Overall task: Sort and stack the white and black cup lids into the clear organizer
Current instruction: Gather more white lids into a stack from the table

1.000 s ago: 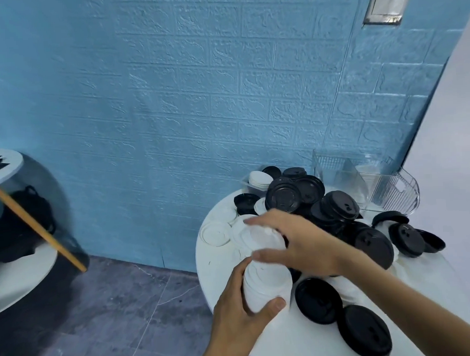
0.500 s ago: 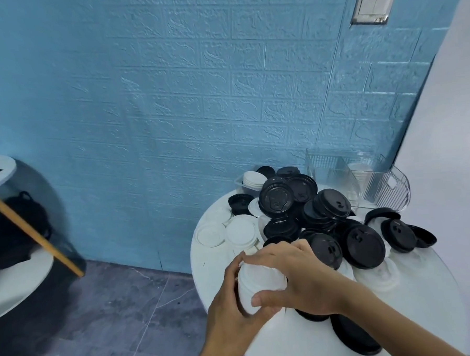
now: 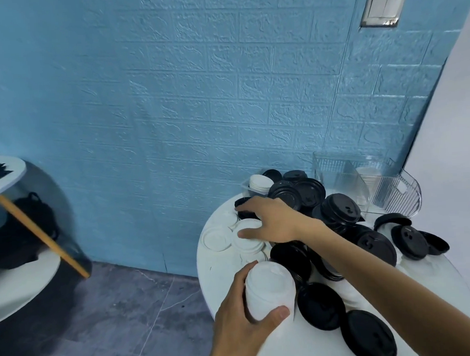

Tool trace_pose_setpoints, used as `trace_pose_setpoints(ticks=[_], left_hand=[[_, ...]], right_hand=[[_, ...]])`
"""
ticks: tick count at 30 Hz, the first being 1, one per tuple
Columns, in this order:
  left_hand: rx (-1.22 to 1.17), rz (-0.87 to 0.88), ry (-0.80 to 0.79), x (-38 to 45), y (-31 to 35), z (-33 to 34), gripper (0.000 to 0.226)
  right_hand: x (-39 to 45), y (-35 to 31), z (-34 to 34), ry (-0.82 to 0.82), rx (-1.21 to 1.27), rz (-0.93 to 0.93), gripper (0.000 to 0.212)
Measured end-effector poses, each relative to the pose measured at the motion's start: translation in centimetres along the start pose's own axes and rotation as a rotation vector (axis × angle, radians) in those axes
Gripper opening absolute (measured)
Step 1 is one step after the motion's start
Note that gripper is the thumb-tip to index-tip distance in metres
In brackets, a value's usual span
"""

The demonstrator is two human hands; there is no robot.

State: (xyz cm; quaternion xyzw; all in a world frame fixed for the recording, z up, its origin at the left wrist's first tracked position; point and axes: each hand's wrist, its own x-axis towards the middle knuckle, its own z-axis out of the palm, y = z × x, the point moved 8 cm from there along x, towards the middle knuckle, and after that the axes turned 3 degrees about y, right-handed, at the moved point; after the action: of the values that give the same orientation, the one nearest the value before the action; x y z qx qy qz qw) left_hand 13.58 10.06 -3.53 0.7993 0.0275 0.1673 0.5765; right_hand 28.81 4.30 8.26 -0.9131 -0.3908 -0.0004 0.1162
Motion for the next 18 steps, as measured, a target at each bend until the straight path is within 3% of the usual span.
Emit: trace_pose_setpoints(ticks=[5, 10, 14, 18], left_hand=[[0.027, 0.001, -0.013, 0.2, -0.2, -0.1, 0.093], [0.016, -0.012, -0.042, 0.2, -0.2, 0.2, 0.091], [-0.004, -0.009, -0.043, 0.2, -0.2, 0.1, 0.093], [-0.009, -0.009, -0.042, 0.1, 0.0, 0.0, 0.092]], right_hand=[[2.9, 1.0, 4.0, -0.138, -0.143, -0.019, 0.094], [3.0, 1.8, 5.9, -0.21, -0.154, -0.013, 0.084], [2.5, 1.9, 5.1, -0.142, -0.059, 0.006, 0.082], [0.8, 0.6, 0.4, 0.04, 0.231, 0.014, 0.079]])
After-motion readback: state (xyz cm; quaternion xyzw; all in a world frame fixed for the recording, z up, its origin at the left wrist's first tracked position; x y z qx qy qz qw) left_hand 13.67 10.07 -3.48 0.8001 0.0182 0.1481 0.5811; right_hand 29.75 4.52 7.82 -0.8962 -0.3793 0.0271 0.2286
